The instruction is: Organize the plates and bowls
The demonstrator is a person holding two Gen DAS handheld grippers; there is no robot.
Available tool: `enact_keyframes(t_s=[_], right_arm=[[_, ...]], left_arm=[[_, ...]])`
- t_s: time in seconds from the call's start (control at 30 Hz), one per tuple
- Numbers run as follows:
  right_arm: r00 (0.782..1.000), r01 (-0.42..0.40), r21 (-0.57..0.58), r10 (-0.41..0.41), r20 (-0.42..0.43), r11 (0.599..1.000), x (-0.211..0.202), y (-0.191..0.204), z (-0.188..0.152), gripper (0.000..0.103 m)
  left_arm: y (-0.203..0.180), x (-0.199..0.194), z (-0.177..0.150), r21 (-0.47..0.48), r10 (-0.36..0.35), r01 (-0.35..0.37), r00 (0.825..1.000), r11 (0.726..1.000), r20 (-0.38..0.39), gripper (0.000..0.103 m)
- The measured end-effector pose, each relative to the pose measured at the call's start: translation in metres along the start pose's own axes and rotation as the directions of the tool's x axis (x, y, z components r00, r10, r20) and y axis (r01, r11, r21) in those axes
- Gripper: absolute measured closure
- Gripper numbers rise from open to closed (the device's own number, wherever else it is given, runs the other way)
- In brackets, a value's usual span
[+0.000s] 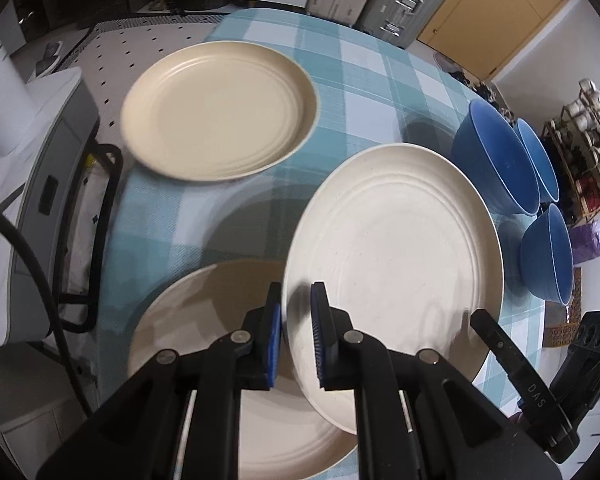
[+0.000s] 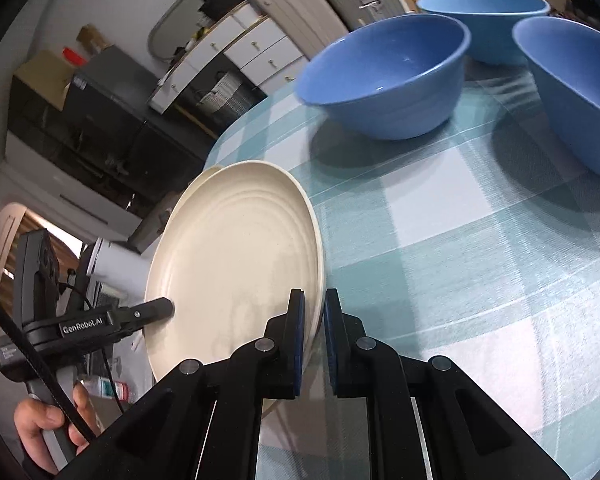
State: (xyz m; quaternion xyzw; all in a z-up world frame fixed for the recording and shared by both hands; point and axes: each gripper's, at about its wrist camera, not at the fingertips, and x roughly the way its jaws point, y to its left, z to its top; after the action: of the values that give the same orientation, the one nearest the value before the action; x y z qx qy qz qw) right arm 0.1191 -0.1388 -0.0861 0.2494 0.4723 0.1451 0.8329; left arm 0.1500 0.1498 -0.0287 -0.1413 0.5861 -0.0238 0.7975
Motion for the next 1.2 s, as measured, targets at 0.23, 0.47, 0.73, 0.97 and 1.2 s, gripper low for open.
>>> enact_keyframes(t_s=[0.23, 0.47, 0.73, 0.97, 1.2], right_arm=[[1.0, 0.015, -0.12, -0.016, -0.005, 0.993, 0.0, 0.037, -0.035, 0.093], [0.999, -0.015, -0.157, 0.008, -0.048, 0.987, 0.009, 0.056, -0.066, 0.093], [0.998, 0.018, -0.283, -0.036, -0.059, 0.959, 0.019, 0.076, -0.1, 0.093], [0.997, 0.044, -0.341, -0.062, -0.041, 0.939, 0.021, 0.084, -0.104, 0.093], [0.996, 0.076, -0.397, -0.088, -0.014, 0.915, 0.022, 0.09, -0.105, 0.093]], left_arm=[[0.021, -0.015, -0.031, 0.01, 0.098, -0.099, 0.994, 0.995, 0.037, 0.09], [0.057, -0.02, -0.06, -0.053, 0.089, -0.087, 0.996, 0.995, 0.018, 0.09], [0.079, -0.022, -0.083, -0.095, 0.109, -0.107, 0.994, 0.99, 0.018, 0.09], [0.086, -0.018, -0.091, -0.11, 0.103, -0.102, 0.995, 0.989, 0.001, 0.089], [0.089, -0.014, -0.089, -0.121, 0.104, -0.106, 0.994, 0.987, -0.023, 0.089]])
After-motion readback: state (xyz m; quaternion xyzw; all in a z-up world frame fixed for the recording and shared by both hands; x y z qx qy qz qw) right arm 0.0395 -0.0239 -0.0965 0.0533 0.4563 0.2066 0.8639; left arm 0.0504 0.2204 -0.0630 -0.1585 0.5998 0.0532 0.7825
